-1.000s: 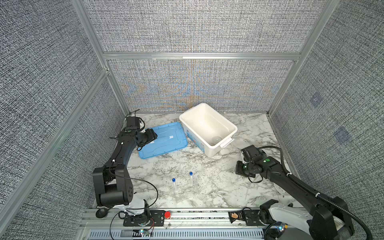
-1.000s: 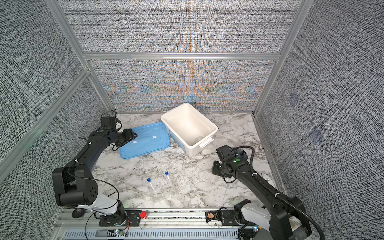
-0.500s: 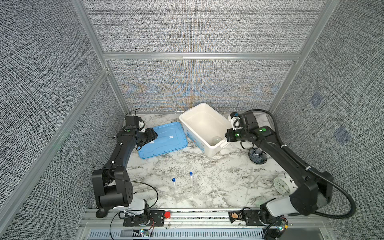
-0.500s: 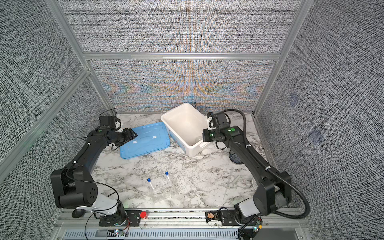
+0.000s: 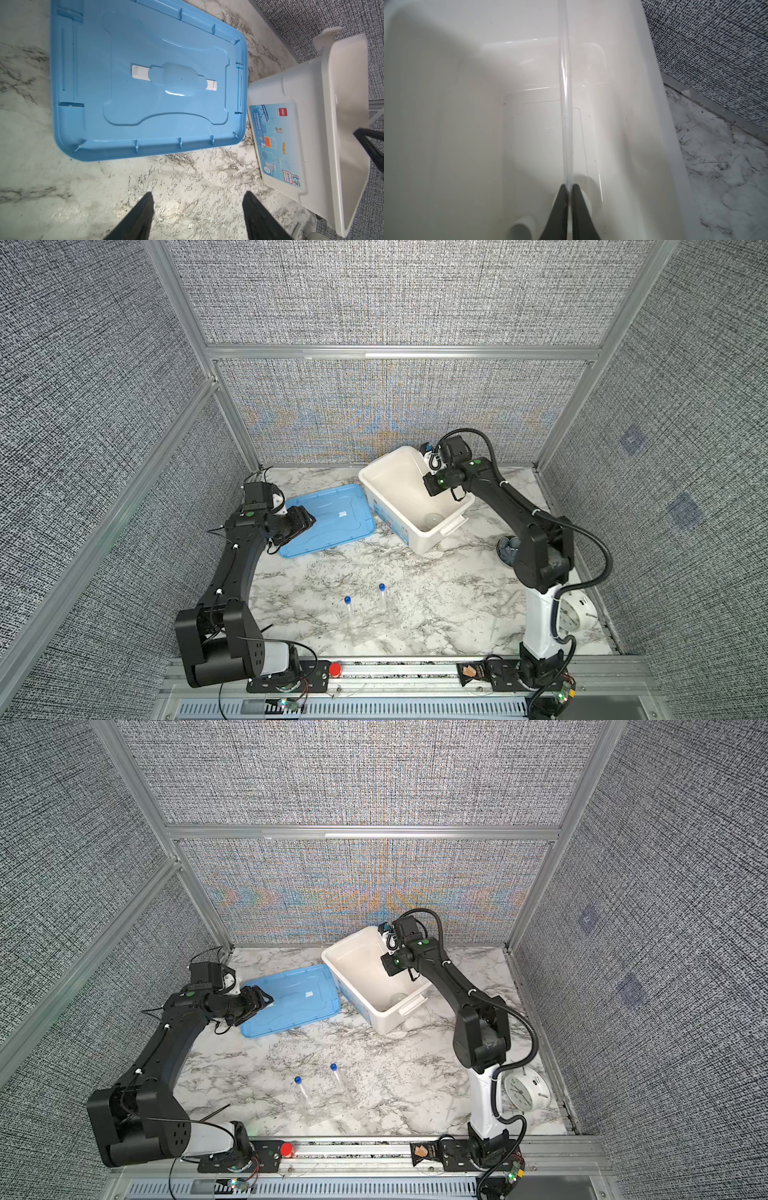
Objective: Organize the chemistry lab equipment
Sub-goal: 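Carry the glass rod with the right gripper over the white bin, then lower the glass rod into the bin and open the right gripper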
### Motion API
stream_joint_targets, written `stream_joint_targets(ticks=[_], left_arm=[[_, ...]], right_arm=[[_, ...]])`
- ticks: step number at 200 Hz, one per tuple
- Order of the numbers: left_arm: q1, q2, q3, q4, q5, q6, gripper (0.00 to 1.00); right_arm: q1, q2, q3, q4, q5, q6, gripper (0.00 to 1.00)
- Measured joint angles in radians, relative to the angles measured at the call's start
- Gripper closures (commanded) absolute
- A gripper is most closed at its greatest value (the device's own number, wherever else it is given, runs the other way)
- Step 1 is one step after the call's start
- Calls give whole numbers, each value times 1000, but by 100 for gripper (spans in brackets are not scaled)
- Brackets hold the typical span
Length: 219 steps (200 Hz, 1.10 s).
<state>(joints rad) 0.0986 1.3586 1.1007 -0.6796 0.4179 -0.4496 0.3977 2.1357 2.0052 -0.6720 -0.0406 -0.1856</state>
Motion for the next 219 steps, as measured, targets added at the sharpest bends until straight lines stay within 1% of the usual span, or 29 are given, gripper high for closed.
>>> stream_joint_targets(ticks=[30, 52, 75, 105, 124, 150, 157, 171, 198, 219], left_arm=[[0, -53, -45, -11, -11, -13, 31], [0, -79, -68, -11, -18, -24, 31], [0, -95, -87, -11, -24, -31, 31], [0, -106, -108, -10, -25, -42, 31], [0, -106, -111, -7, -26, -49, 31], [0, -109, -114, -2, -27, -52, 31], [0, -111, -115, -2, -27, -52, 31], [0, -111, -115, -2, -29, -56, 31], [0, -103, -115, 4, -33, -56, 31], [0, -85, -109, 6, -33, -56, 31]], right_arm=[[0, 106, 102, -65, 91, -35, 89], [12, 146, 128, -87, 164, -60, 89], [37, 198, 179, -117, 211, -82, 89], [54, 259, 243, -143, 249, -84, 89], [54, 307, 296, -159, 269, -57, 89], [53, 346, 326, -159, 284, -27, 89], [53, 357, 334, -159, 288, -21, 87], [54, 381, 358, -161, 293, -12, 80], [55, 398, 383, -163, 298, -10, 71], [55, 370, 365, -163, 299, -5, 68]])
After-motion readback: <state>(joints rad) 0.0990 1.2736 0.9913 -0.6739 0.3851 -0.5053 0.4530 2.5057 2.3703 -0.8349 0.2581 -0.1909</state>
